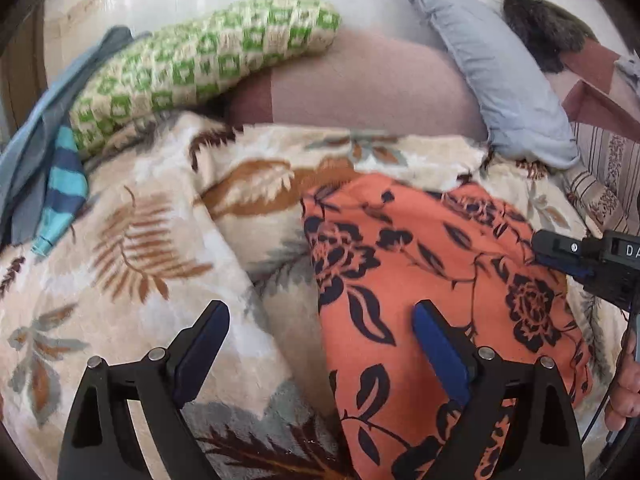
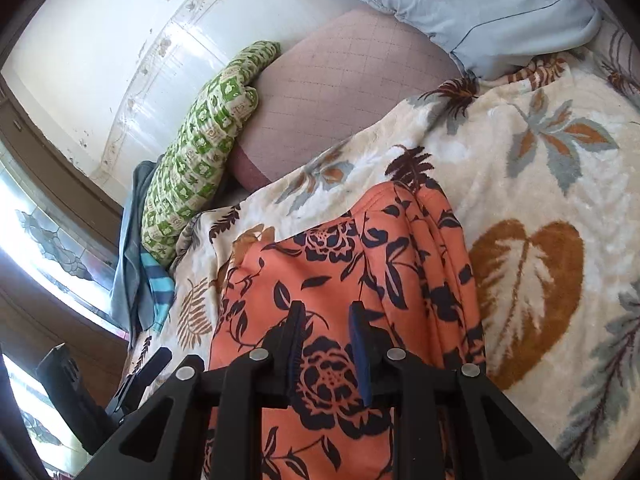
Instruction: Fold small clothes
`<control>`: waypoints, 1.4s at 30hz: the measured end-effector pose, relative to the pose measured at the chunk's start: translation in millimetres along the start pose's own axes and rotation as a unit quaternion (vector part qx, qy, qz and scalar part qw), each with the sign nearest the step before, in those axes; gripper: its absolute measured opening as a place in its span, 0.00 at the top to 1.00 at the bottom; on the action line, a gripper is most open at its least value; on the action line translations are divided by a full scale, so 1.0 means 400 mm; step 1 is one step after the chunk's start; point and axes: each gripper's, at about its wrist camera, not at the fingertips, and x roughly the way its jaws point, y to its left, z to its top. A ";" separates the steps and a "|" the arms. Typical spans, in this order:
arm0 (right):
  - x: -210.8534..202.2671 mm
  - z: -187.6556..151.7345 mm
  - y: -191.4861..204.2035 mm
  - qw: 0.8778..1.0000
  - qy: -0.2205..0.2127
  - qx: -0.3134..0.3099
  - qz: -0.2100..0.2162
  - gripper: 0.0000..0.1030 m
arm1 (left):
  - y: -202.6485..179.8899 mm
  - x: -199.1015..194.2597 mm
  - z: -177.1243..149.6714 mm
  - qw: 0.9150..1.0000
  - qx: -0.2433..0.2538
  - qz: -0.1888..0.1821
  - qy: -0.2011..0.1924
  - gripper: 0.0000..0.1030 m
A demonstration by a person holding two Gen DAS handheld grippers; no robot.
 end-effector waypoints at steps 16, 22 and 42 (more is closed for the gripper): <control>-0.020 -0.061 0.073 0.998 0.043 -0.031 0.042 0.73 | -0.067 -0.055 -0.035 0.996 0.082 0.032 -0.004 0.06; 0.073 -0.103 0.073 0.994 0.097 -0.049 -0.001 0.72 | -0.087 -0.032 -0.055 0.994 0.102 0.044 -0.006 0.04; 0.052 -0.064 0.007 0.996 0.065 -0.024 -0.050 0.72 | -0.075 -0.045 -0.042 0.993 0.090 0.068 -0.037 0.04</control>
